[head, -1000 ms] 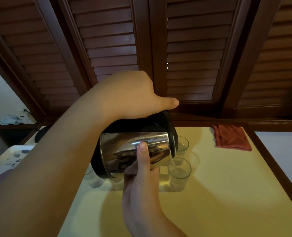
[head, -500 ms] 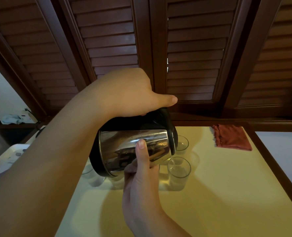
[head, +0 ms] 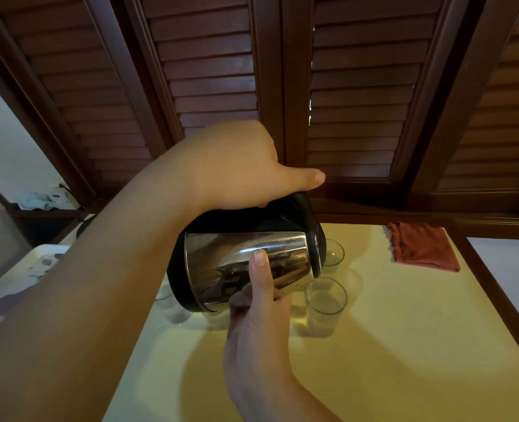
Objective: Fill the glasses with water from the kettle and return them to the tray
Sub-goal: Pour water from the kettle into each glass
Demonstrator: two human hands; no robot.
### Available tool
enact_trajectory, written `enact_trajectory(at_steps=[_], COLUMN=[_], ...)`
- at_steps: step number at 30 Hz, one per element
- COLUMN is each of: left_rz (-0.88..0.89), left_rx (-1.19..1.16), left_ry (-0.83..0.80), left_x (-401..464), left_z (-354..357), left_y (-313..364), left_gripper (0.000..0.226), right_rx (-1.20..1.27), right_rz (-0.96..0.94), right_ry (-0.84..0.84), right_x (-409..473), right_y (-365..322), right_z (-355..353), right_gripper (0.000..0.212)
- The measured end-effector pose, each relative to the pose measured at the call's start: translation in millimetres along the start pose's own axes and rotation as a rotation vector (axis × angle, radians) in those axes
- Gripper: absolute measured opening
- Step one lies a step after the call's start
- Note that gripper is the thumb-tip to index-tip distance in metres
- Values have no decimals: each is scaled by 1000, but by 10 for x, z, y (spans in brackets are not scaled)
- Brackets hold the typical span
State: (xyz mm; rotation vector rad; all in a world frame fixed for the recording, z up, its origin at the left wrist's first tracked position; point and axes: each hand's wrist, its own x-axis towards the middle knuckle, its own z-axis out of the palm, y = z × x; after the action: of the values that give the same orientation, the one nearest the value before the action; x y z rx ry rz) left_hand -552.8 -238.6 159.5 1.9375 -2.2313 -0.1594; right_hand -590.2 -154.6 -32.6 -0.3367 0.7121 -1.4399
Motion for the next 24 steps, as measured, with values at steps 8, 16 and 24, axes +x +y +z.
enact_trajectory(at_steps=[8, 16, 24], left_rz=[-1, -142, -214], left_rx=[-116, -634, -1052], left_ry=[13, 210, 382], left_x=[-184, -571, -745], left_z=[-20, -59, -61], left_y=[-115, -486, -880], left_gripper=[74, 76, 43], right_rx=[-86, -331, -598], right_rz=[-28, -131, -405], right_ry=[20, -136, -229], right_x=[3, 37, 150], right_y=[-154, -420, -597], right_z=[63, 94, 406], right_gripper=[125, 105, 108])
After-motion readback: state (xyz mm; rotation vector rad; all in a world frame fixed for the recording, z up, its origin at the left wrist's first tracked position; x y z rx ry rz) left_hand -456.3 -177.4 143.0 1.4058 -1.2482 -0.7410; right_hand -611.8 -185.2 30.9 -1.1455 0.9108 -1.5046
